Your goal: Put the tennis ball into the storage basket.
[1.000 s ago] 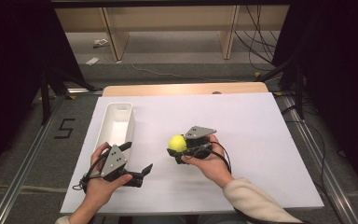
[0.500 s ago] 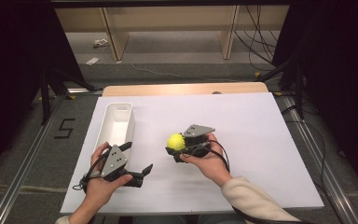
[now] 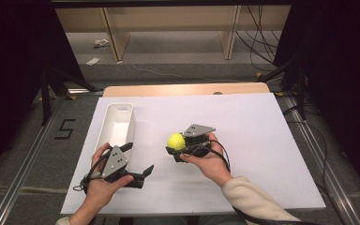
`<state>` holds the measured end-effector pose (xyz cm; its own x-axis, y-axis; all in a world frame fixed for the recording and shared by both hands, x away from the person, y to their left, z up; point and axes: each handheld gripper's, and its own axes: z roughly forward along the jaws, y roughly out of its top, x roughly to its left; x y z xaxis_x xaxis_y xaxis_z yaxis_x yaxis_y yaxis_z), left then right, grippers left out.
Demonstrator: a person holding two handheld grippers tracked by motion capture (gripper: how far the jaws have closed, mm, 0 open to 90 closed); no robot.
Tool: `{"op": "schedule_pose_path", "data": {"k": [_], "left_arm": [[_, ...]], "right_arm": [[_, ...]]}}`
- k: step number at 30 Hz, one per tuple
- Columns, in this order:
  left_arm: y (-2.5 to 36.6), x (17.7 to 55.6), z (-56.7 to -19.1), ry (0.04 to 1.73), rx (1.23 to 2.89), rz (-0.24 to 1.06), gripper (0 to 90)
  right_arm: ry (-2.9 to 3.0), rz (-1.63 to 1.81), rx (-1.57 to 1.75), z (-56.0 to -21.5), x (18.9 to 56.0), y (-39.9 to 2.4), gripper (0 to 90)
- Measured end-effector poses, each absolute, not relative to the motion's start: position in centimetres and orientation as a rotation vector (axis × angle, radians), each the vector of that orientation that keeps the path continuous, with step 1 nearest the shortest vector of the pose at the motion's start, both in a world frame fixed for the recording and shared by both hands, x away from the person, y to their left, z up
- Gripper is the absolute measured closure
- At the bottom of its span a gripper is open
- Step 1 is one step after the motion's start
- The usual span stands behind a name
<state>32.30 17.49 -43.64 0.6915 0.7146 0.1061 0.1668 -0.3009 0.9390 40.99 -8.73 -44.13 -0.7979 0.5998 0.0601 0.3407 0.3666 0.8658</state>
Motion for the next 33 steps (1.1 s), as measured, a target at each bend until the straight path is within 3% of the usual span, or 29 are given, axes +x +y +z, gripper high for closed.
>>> {"op": "schedule_pose_path", "data": {"k": [33], "left_arm": [[17.4, 32.3, -43.6, 0.692, 1.831, 0.638, 0.0]], "right_arm": [[2.354, 1.427, 0.819, -43.5, 41.5, -7.5, 27.3]]}}
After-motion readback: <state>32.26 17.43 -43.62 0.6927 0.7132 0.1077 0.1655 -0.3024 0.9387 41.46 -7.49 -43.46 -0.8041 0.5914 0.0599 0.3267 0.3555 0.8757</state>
